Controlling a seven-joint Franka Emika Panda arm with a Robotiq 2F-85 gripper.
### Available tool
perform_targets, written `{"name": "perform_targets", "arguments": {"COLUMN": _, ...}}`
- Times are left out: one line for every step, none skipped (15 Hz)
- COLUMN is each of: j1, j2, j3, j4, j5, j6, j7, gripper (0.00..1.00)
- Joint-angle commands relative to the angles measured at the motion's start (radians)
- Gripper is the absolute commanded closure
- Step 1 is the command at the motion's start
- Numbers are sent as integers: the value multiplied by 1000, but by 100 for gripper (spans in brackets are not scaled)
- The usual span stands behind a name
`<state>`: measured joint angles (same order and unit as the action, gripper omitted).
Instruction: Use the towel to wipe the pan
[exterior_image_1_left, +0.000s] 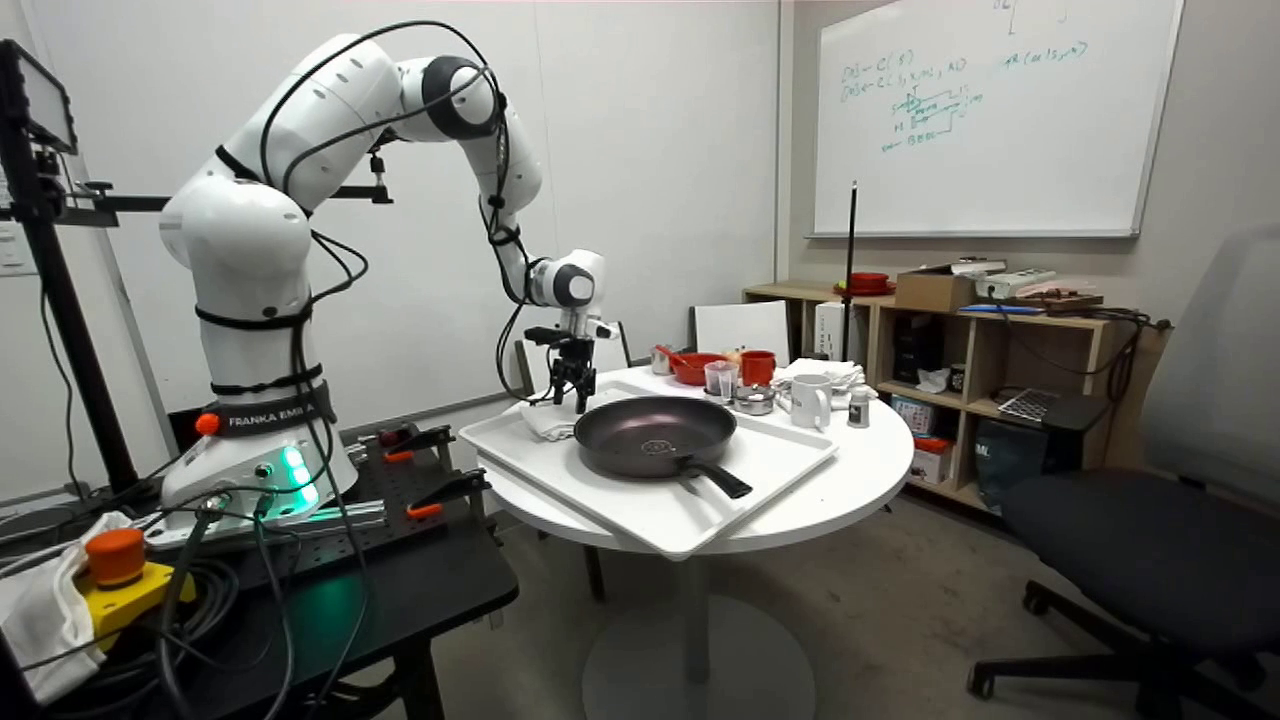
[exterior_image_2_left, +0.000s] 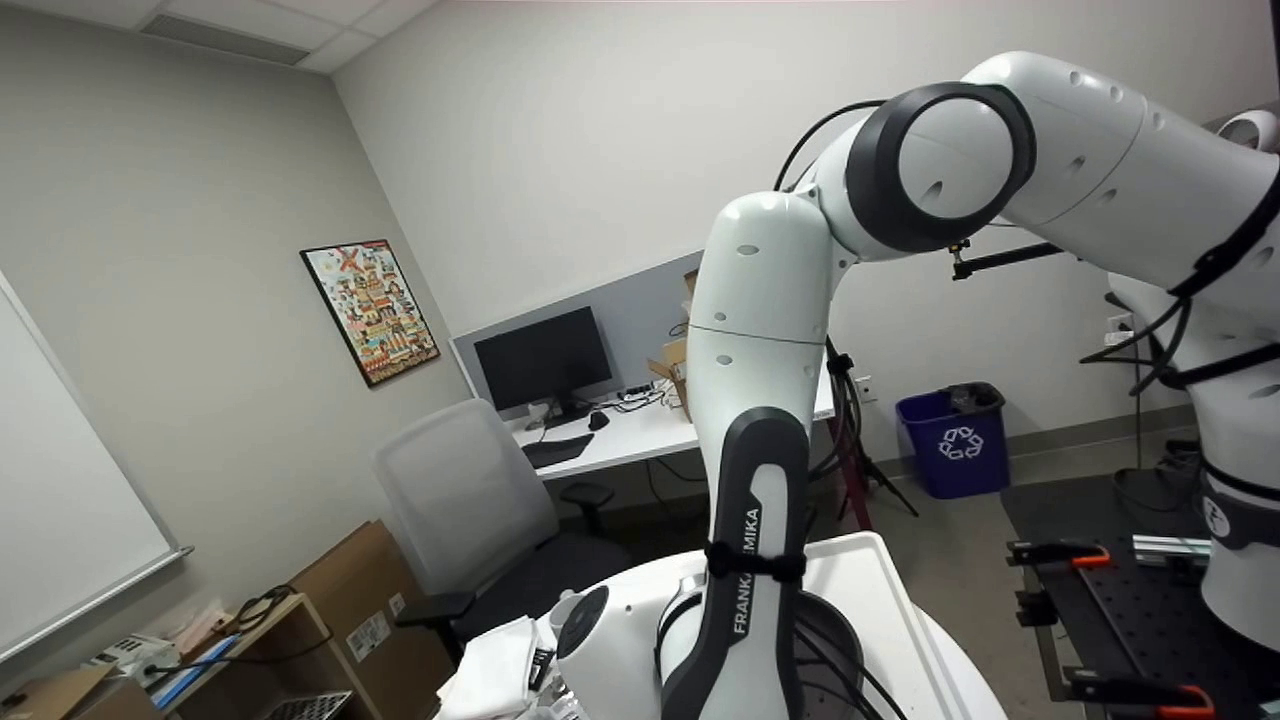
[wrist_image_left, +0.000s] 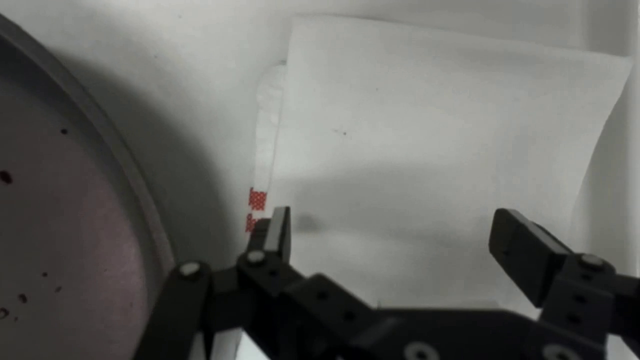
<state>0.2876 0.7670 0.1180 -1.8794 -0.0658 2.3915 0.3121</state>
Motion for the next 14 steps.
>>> {"name": "perform_targets", "arguments": {"j1": 35, "j2": 76, "j3": -15, "j4": 93, "j5": 15, "j6": -83, "j7": 1, "gripper": 0}}
{"name": "perform_targets", "arguments": {"j1": 40, "j2": 83, "j3": -21, "j4": 96, "j5": 13, "j6": -95, "j7": 10, "gripper": 0}}
{"name": "perform_targets", "arguments": {"j1": 44, "j2": 85, "j3": -25, "j4": 94, "j5": 12, "j6": -104, "j7": 17, "gripper": 0}}
{"name": "perform_targets", "arguments": {"j1": 51, "j2": 84, "j3": -33, "j4": 84, "j5": 8, "j6": -103, "j7": 28, "gripper": 0}}
{"name": "perform_targets", "arguments": {"j1": 60, "j2": 73, "j3": -41, "j4": 65, "j5": 2, "j6": -99, "j7": 41, "gripper": 0}}
{"name": "perform_targets", "arguments": {"j1": 71, "j2": 64, "j3": -51, "j4": 51, "j5": -6, "j6": -92, "j7": 57, "gripper": 0}}
{"name": "perform_targets", "arguments": {"j1": 86, "j2": 45, "j3": -62, "j4": 27, "j5": -17, "j6": -83, "j7": 77, "gripper": 0}}
{"name": "perform_targets", "arguments": {"j1": 100, "j2": 33, "j3": -71, "j4": 13, "j5": -27, "j6": -78, "j7": 94, "gripper": 0}}
{"name": "perform_targets", "arguments": {"j1": 116, "j2": 24, "j3": -81, "j4": 3, "j5": -36, "j6": -74, "j7": 112, "gripper": 0}}
{"name": "perform_targets", "arguments": {"j1": 126, "j2": 22, "j3": -87, "j4": 2, "j5": -42, "j6": -77, "j7": 124, "gripper": 0}}
{"name": "perform_targets", "arguments": {"j1": 133, "j2": 32, "j3": -90, "j4": 14, "j5": -45, "j6": -86, "j7": 128, "gripper": 0}}
{"name": "perform_targets", "arguments": {"j1": 136, "j2": 38, "j3": -90, "j4": 21, "j5": -45, "j6": -94, "j7": 127, "gripper": 0}}
{"name": "perform_targets", "arguments": {"j1": 137, "j2": 49, "j3": -89, "j4": 31, "j5": -43, "j6": -98, "j7": 123, "gripper": 1}}
{"name": "perform_targets", "arguments": {"j1": 136, "j2": 56, "j3": -86, "j4": 37, "j5": -40, "j6": -104, "j7": 115, "gripper": 4}}
